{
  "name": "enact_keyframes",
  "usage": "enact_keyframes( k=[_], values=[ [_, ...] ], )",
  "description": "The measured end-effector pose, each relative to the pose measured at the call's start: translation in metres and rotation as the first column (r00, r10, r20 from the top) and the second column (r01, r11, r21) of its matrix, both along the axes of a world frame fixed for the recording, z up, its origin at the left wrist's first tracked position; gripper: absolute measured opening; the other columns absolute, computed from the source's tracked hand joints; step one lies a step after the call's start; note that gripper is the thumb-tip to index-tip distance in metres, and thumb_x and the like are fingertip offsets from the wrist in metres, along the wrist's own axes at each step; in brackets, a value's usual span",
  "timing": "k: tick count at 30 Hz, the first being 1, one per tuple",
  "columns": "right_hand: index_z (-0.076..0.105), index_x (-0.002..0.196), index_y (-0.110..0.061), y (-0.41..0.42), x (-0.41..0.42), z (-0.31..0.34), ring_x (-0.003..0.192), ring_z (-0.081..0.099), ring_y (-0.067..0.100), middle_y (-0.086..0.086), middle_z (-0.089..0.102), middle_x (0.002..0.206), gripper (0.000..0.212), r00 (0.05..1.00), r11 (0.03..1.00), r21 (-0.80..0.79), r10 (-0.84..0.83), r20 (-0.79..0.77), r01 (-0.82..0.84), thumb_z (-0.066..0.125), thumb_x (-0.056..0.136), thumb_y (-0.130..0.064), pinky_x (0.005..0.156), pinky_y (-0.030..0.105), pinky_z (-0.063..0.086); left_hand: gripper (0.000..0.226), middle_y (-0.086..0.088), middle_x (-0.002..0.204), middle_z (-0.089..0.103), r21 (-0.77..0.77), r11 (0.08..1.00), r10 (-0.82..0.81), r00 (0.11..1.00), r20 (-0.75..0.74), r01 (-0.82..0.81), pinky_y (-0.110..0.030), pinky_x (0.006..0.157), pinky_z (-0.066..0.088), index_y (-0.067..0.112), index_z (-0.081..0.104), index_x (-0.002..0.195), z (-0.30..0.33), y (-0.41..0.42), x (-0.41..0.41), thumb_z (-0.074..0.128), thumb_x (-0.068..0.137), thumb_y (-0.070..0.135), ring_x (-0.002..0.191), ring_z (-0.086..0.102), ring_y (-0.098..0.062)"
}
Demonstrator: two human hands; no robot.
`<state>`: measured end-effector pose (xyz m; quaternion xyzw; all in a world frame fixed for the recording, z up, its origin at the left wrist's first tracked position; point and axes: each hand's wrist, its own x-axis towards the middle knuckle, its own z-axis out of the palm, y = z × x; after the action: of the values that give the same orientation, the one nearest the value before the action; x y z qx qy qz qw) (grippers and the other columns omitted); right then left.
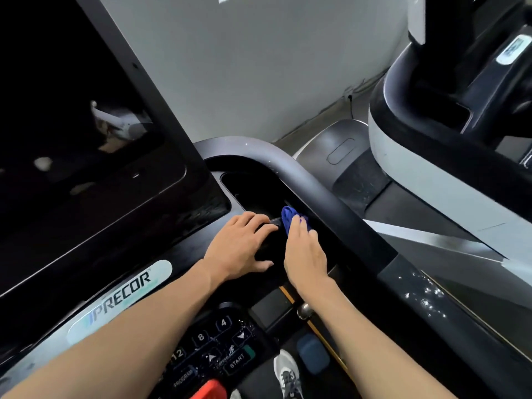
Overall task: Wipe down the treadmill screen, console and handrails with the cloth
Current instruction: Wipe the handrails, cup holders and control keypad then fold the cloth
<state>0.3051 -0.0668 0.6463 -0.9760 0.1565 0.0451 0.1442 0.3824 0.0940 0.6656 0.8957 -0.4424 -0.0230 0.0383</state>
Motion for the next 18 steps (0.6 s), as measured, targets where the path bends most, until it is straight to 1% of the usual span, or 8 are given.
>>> enact_keyframes(
  k=[2,5,8,10,13,14,16,18],
  values=[
    [0.005,0.157,-0.006,0.000,-0.011,0.004,0.117,0.046,0.024,0.007,0.021,0.162,0.068,1.000,0.999,0.039,-0.023,0.012,0.023,0.041,0.100,-0.007,0.094,0.031,0.048,0.080,0.006,0.139,0.050,0.012,1.000,0.008,1.000,-0.008,-0.008,-0.035,0.108,0.040,0.028,0.050,0.141,0.001,0.001,-0.001,0.062,0.074,0.069,0.127,0.045,-0.021],
    [0.010,0.156,-0.016,-0.003,-0.025,0.007,0.124,0.046,0.028,0.008,0.031,0.154,0.066,0.996,0.984,0.160,-0.066,-0.068,0.076,0.041,0.099,-0.005,0.095,0.039,0.048,0.080,0.005,0.139,0.051,0.016,1.000,0.009,1.000,-0.001,-0.009,-0.035,0.107,0.041,0.027,0.050,0.141,0.001,0.000,-0.002,0.063,0.074,0.068,0.127,0.045,-0.021],
    [0.018,0.154,-0.013,0.000,0.011,0.011,0.115,0.047,0.026,0.002,0.033,0.154,0.070,0.998,0.995,0.099,-0.025,0.052,0.020,0.052,0.093,-0.003,0.086,0.035,0.050,0.082,0.004,0.140,0.051,0.031,0.999,0.004,1.000,0.008,-0.004,-0.036,0.107,0.042,0.026,0.050,0.141,0.001,0.000,-0.001,0.065,0.073,0.068,0.127,0.046,-0.022],
    [0.020,0.153,-0.012,0.002,0.017,0.015,0.111,0.047,0.026,0.002,0.037,0.150,0.070,0.999,0.993,0.115,-0.033,0.035,0.029,0.054,0.093,-0.002,0.084,0.035,0.050,0.082,0.005,0.140,0.050,0.044,0.999,0.011,1.000,-0.004,-0.011,-0.036,0.107,0.042,0.027,0.049,0.142,0.003,0.000,-0.001,0.066,0.073,0.069,0.128,0.045,-0.021],
    [0.009,0.156,-0.008,0.013,-0.015,0.009,0.119,0.043,0.026,0.005,0.020,0.162,0.072,0.988,0.983,0.109,-0.142,-0.069,0.149,0.048,0.096,-0.003,0.089,0.034,0.048,0.082,0.006,0.138,0.051,0.054,0.998,0.018,1.000,-0.013,-0.018,-0.035,0.105,0.042,0.028,0.051,0.141,0.004,0.001,-0.002,0.067,0.072,0.069,0.126,0.046,-0.020],
    [0.005,0.156,-0.005,0.024,-0.025,0.004,0.122,0.042,0.026,0.008,0.013,0.165,0.073,0.977,0.969,0.140,-0.194,-0.088,0.205,0.047,0.097,-0.004,0.092,0.034,0.046,0.081,0.006,0.137,0.052,0.057,0.998,0.018,1.000,-0.019,-0.017,-0.035,0.104,0.043,0.028,0.051,0.141,0.005,0.001,-0.001,0.066,0.072,0.069,0.126,0.047,-0.020],
    [0.002,0.156,0.000,0.050,-0.031,-0.003,0.133,0.038,0.030,0.016,0.006,0.165,0.071,0.951,0.901,0.305,-0.294,-0.095,0.309,0.045,0.101,-0.012,0.105,0.035,0.037,0.078,0.006,0.135,0.054,0.042,0.999,0.015,1.000,-0.020,-0.014,-0.035,0.102,0.044,0.027,0.053,0.139,0.005,0.000,-0.001,0.064,0.074,0.069,0.124,0.049,-0.021],
    [0.005,0.156,0.001,0.068,-0.031,0.002,0.139,0.036,0.036,0.020,0.011,0.164,0.065,0.900,0.746,0.515,-0.411,-0.142,0.422,0.038,0.105,-0.022,0.112,0.041,0.034,0.074,0.005,0.134,0.055,0.030,0.999,0.015,1.000,-0.025,-0.014,-0.035,0.103,0.044,0.026,0.055,0.138,0.007,0.000,-0.002,0.060,0.078,0.070,0.123,0.050,-0.020]
  ],
)
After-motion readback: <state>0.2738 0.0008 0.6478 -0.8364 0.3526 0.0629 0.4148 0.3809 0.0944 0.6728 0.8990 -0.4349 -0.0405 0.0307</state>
